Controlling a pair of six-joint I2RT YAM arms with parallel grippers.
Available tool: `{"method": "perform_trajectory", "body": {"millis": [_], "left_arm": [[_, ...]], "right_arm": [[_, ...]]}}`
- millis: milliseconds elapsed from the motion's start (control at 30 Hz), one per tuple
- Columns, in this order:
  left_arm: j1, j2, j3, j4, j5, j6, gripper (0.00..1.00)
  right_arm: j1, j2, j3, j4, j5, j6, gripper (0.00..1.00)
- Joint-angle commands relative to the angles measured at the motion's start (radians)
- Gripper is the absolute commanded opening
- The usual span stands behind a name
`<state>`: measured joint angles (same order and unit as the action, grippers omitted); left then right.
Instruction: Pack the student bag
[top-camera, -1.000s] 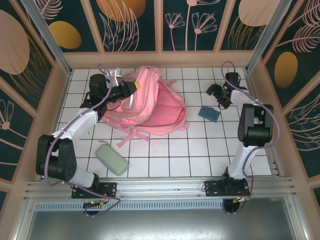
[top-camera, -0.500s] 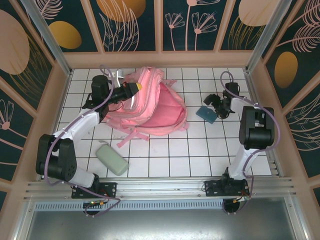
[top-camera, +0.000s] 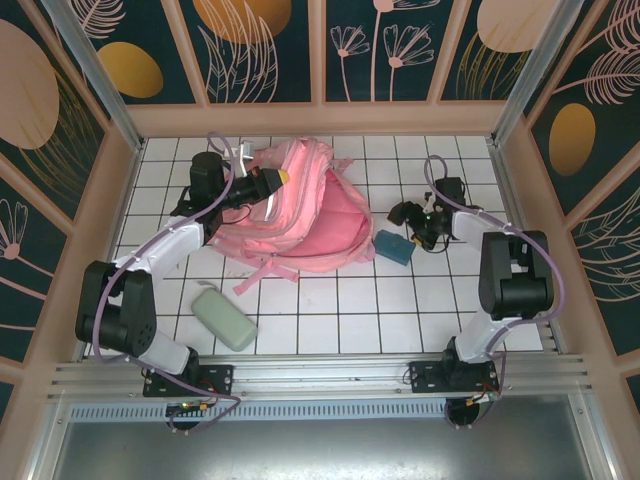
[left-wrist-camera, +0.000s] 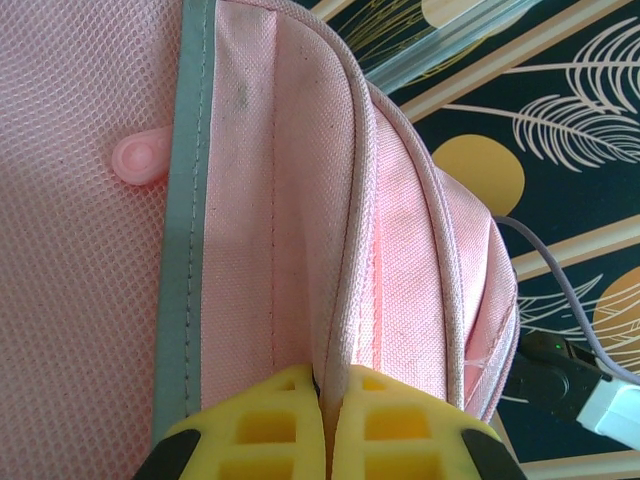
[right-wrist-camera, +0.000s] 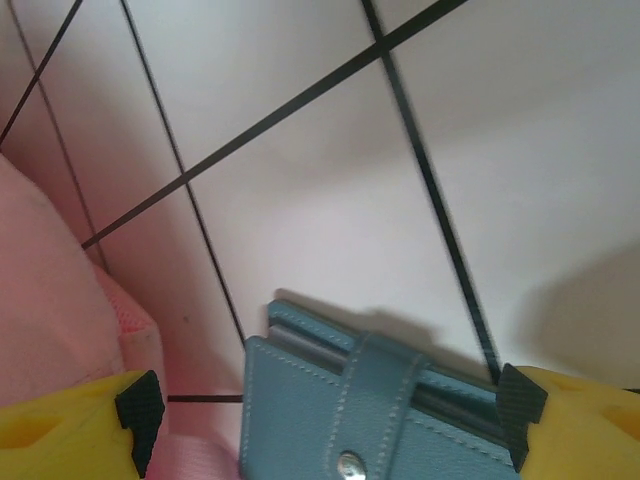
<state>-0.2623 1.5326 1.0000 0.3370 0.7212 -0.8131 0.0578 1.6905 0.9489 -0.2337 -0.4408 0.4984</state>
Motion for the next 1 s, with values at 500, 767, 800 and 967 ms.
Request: {"method": "perform_trajectory", "body": {"millis": [500, 767, 800, 967], "left_arm": [[0.004, 0.003, -0.001, 0.036, -0.028, 0.017, 0.00], [0.001, 0.012, 0.001, 0.029, -0.032, 0.019, 0.00], [0.000, 0.012, 0.002, 0.028, -0.034, 0.020, 0.00], [-0.003, 0.021, 0.004, 0.020, -0.032, 0.024, 0.00]], "right_arm": [[0.106, -0.220, -0.214, -0.030, -0.039, 0.041, 0.89], [0.150, -0.354, -0.272, -0.082, -0.042, 0.051, 0.89], [0.137, -0.365, -0.269, -0.094, -0.014, 0.047, 0.89], [0.050, -0.300, -0.273, -0.034, -0.074, 0.032, 0.86]]}}
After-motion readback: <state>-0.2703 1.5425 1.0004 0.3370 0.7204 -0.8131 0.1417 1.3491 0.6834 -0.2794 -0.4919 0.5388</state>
